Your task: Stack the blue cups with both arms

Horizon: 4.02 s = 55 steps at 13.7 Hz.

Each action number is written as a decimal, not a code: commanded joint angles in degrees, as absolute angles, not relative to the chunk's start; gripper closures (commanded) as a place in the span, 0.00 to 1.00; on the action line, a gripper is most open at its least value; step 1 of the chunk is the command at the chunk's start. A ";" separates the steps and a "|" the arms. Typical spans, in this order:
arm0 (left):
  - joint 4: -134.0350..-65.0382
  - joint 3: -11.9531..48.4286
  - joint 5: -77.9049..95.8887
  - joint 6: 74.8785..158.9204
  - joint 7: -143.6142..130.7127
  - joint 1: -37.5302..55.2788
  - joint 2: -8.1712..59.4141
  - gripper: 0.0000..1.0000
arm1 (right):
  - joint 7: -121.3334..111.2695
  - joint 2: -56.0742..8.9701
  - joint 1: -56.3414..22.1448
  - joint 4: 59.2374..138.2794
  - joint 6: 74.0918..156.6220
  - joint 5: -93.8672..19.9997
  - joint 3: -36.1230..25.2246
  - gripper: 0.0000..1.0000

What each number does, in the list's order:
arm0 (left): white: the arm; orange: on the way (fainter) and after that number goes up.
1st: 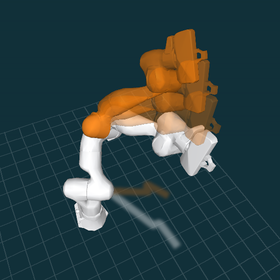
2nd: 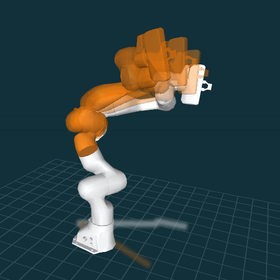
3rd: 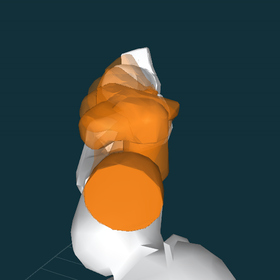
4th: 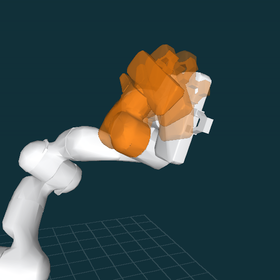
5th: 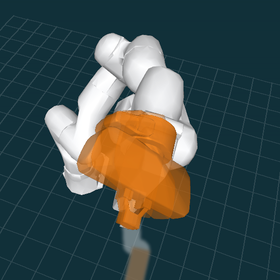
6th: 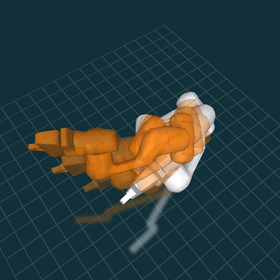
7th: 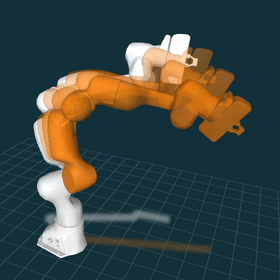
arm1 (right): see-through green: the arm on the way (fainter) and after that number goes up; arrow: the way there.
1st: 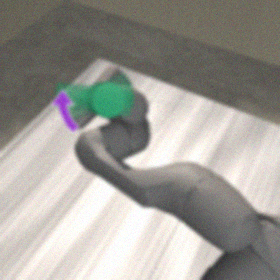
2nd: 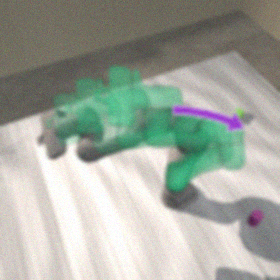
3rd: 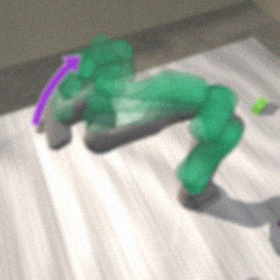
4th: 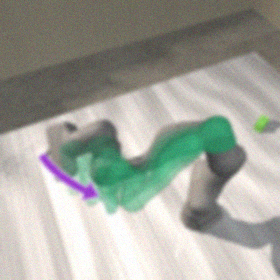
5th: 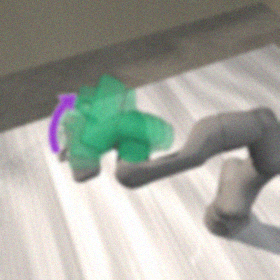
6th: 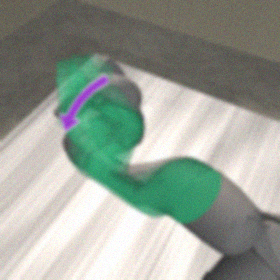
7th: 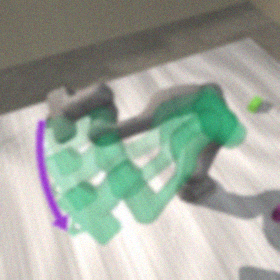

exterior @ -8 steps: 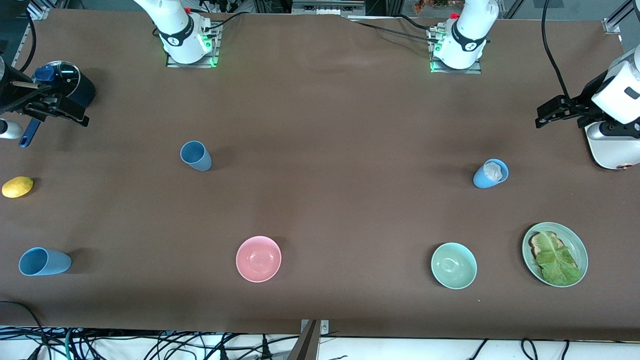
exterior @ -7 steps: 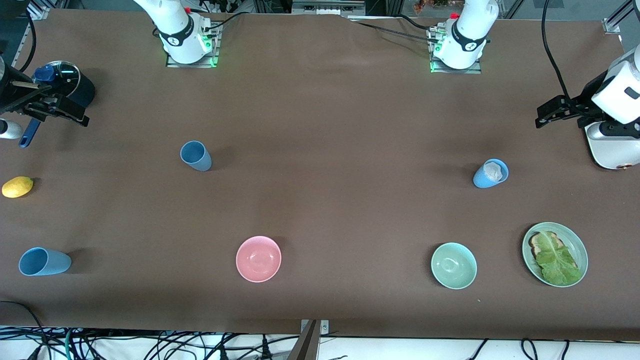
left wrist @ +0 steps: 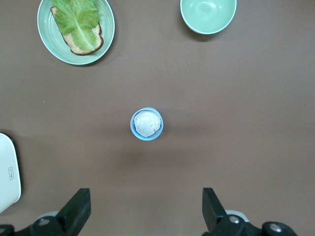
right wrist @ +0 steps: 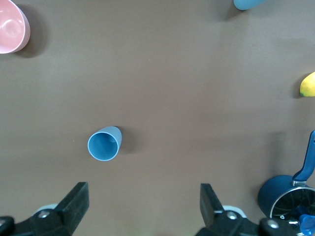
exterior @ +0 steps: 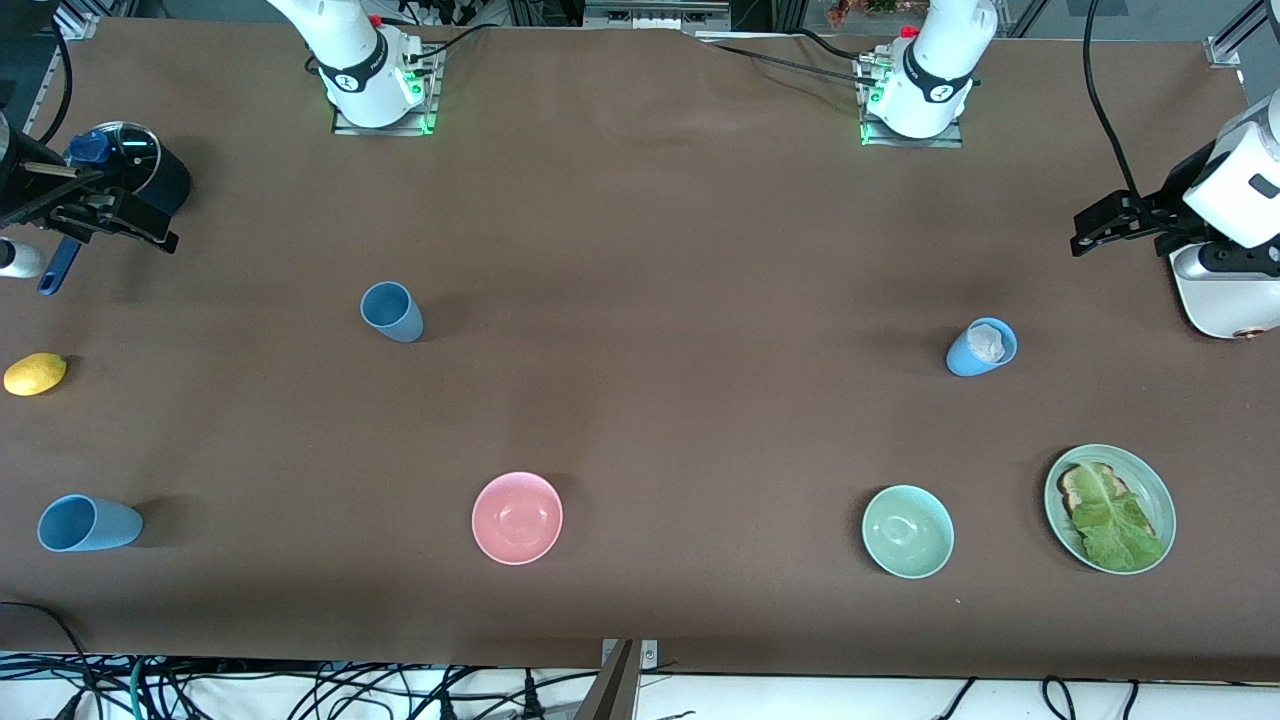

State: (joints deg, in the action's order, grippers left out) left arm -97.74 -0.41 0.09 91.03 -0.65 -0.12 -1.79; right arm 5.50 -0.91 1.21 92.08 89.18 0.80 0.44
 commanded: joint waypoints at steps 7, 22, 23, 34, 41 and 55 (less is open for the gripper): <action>-97.03 -0.18 -0.44 90.97 -0.35 -0.44 -1.58 0.00 | 5.63 0.00 1.85 92.46 88.59 0.09 0.70 0.00; -96.94 -0.18 -0.35 90.97 -0.35 -0.35 -1.58 0.00 | 5.63 0.00 1.85 92.46 88.59 0.09 0.79 0.00; -96.94 -0.18 -0.35 90.97 -0.35 -0.35 -1.58 0.00 | 5.63 0.00 1.85 92.46 88.59 0.00 0.79 0.00; -96.94 -0.18 -0.35 91.05 -0.26 -0.35 -1.58 0.00 | 5.63 0.00 1.85 92.46 88.59 0.00 0.70 0.00; -96.94 -0.18 -0.35 91.05 -0.26 -0.35 -1.58 0.00 | 5.63 0.00 1.85 92.46 88.59 0.00 0.70 0.00; -96.07 0.53 -0.51 99.05 -0.18 0.17 7.29 0.00 | 5.63 0.00 1.93 92.55 88.59 0.00 0.70 0.00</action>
